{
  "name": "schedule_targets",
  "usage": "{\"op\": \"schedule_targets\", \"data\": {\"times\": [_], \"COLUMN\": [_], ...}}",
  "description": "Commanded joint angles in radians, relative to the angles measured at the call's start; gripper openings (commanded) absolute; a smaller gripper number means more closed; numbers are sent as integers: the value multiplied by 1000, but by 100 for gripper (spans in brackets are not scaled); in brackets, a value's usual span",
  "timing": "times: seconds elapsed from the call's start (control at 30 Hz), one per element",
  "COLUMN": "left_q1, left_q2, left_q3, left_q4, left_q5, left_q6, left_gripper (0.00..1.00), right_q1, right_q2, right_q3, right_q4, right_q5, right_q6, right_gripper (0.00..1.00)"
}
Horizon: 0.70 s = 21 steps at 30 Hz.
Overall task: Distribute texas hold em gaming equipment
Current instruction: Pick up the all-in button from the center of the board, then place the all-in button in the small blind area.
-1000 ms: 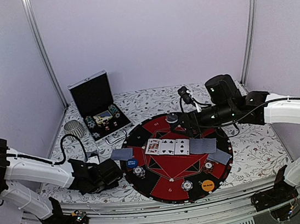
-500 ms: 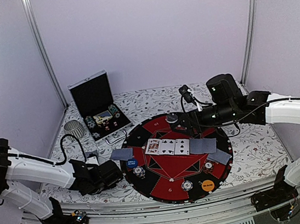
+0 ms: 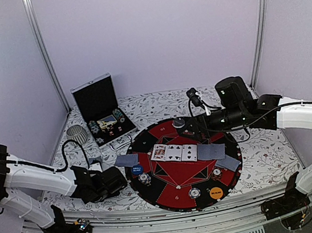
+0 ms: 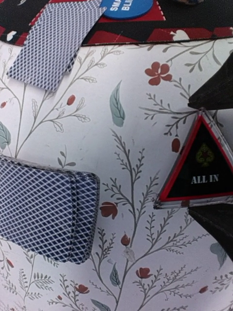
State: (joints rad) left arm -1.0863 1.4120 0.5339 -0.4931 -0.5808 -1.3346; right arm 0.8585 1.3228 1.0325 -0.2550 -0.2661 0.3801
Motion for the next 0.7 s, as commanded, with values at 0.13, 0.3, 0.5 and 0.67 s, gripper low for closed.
{"op": "schedule_targets", "data": {"times": [0.13, 0.3, 0.5, 0.67], "left_q1": [-31, -108, -320, -398], "left_q2": [-83, -85, 49, 197], "left_q3": [116, 225, 394, 465], "left_q4": [-187, -211, -22, 99], "left_q5": [30, -19, -26, 102], "left_q6": [90, 236, 690, 936], "left_gripper": [55, 53, 54, 55], "right_q1": [7, 8, 7, 4], "right_q2": [-20, -17, -35, -68], "right_q3": [0, 14, 19, 17], "right_q4": [2, 2, -2, -14], "right_q5": [8, 8, 20, 38], "right_q6": [-9, -16, -30, -38], "right_gripper": [69, 70, 70, 71]}}
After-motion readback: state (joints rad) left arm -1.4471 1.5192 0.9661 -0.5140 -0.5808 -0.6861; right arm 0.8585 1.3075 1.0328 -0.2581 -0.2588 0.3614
